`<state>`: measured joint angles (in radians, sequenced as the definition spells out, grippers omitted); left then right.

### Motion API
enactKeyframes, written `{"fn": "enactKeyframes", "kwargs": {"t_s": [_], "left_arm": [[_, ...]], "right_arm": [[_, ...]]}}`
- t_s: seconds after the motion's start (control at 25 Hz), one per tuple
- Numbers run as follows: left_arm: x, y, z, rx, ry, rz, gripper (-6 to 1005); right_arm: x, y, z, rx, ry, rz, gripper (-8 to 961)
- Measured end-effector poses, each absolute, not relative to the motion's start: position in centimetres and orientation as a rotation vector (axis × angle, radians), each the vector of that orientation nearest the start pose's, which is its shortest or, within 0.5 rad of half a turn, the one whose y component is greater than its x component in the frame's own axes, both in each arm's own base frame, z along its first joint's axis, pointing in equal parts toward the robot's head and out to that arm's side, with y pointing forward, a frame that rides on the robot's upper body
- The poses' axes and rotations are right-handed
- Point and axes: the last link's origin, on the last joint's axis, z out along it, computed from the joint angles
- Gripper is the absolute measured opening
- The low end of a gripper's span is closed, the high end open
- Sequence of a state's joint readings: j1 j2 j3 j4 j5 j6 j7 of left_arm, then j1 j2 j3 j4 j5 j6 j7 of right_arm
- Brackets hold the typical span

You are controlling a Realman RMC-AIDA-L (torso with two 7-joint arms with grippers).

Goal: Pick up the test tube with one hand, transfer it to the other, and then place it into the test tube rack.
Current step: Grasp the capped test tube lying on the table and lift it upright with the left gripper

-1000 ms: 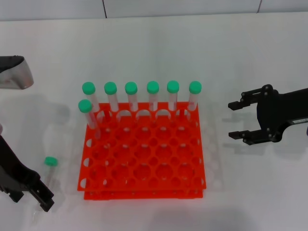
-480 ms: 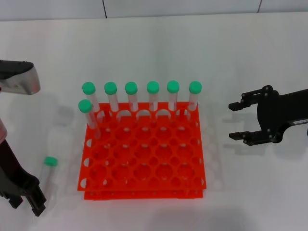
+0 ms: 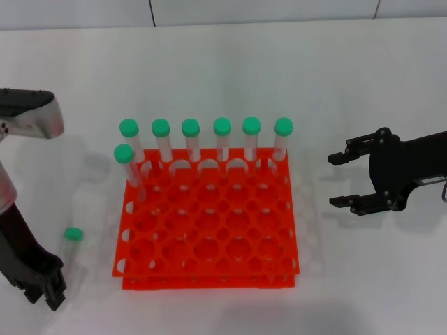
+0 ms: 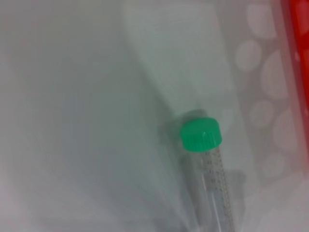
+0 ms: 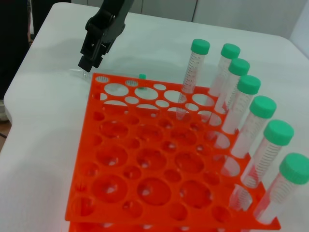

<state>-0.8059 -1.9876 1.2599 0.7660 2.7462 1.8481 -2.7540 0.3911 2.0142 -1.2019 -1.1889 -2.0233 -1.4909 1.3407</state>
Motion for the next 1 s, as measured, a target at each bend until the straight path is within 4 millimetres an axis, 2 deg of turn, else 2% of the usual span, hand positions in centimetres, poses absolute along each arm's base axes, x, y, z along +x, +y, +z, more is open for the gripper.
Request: {"fn": "enactKeyframes", "kwargs": {"t_s": [0.24, 1.0], "left_arm": [[-25.5, 32.3, 0.6, -2.295, -1.723, 1.159, 352], [-25.4, 32.6, -0.5, -2.283, -1.682, 1.206, 253]], "right_arm": [[22.6, 32.8, 2.1, -2.898, -0.177, 0.087, 635], [22.4, 32.9, 1.4, -2.903, -0.215, 0.065, 636]]}}
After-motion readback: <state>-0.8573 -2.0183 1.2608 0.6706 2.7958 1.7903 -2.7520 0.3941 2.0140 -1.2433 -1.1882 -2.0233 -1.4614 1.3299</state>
